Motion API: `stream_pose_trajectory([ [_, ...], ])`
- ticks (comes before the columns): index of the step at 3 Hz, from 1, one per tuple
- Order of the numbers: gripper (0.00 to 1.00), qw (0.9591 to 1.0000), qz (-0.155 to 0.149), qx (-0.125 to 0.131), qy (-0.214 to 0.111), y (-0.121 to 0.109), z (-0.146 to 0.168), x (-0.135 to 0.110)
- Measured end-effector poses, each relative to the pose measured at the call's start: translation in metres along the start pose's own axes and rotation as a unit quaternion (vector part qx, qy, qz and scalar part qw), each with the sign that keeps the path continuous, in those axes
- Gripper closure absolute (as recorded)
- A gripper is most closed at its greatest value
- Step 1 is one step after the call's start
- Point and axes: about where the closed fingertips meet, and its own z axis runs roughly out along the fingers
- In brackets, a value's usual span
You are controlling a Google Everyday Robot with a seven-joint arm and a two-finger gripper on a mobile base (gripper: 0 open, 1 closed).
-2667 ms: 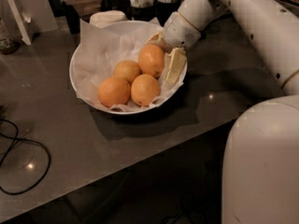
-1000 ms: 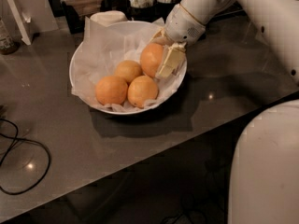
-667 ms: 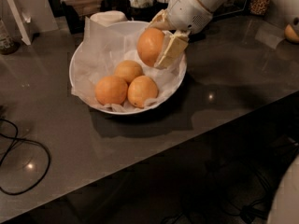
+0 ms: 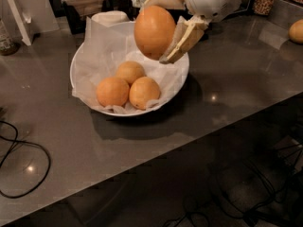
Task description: Pick orange from white bowl
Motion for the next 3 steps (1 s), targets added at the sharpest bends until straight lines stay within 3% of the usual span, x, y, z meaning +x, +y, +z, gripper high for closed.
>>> stream_pose_trajectory([
  [1, 1.0, 0.9972, -0.031, 0.035, -0.059, 0.027, -0.017, -0.029],
  [2, 1.0, 0.9935, -0.029, 0.041, -0.102, 0.08, -0.016, -0.055],
  [3, 1.0, 0.9935, -0.029, 0.041, -0.102, 0.08, -0.016, -0.055],
])
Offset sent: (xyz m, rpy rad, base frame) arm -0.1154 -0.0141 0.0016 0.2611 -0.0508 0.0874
